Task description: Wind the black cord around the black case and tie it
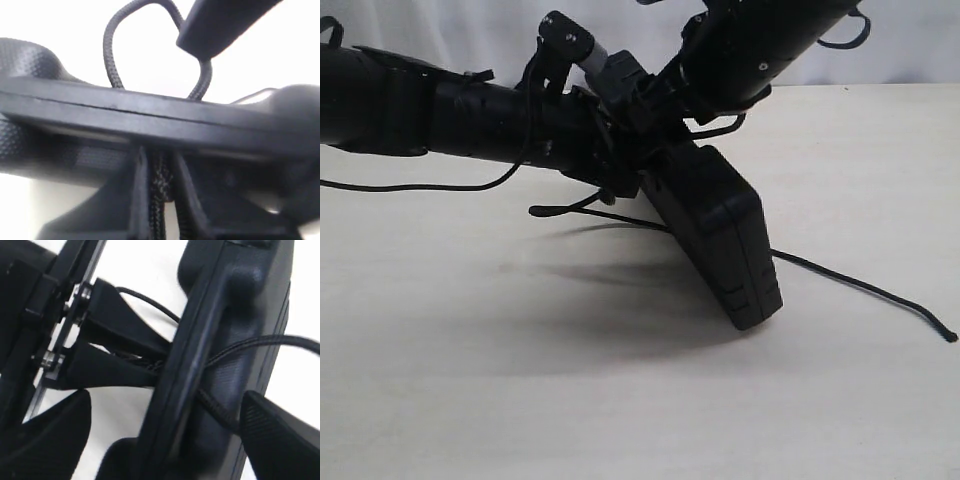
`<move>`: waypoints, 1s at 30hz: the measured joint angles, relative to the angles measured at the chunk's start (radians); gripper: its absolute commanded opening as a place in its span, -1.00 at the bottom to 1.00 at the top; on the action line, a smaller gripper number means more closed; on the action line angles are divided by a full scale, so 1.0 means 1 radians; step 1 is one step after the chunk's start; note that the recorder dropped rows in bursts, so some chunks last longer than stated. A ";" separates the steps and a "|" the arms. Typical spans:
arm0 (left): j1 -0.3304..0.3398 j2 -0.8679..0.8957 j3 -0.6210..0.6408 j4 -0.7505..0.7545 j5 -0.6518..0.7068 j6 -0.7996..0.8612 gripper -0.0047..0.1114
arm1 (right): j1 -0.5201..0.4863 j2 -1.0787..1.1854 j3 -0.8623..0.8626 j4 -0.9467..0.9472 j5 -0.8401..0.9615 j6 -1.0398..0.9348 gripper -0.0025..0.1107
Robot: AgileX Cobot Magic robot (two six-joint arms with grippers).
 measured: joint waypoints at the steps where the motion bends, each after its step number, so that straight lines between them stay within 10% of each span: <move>1: -0.011 -0.002 0.000 -0.010 -0.028 0.004 -0.92 | 0.000 0.000 0.000 -0.002 0.000 0.000 0.38; 13: -0.033 -0.004 0.000 -0.049 -0.090 0.028 -0.92 | -0.012 -0.096 0.000 -0.083 -0.042 0.123 0.38; 30: -0.033 -0.004 0.000 -0.049 -0.070 0.030 -0.92 | -0.275 -0.030 0.116 0.104 -0.105 0.027 0.38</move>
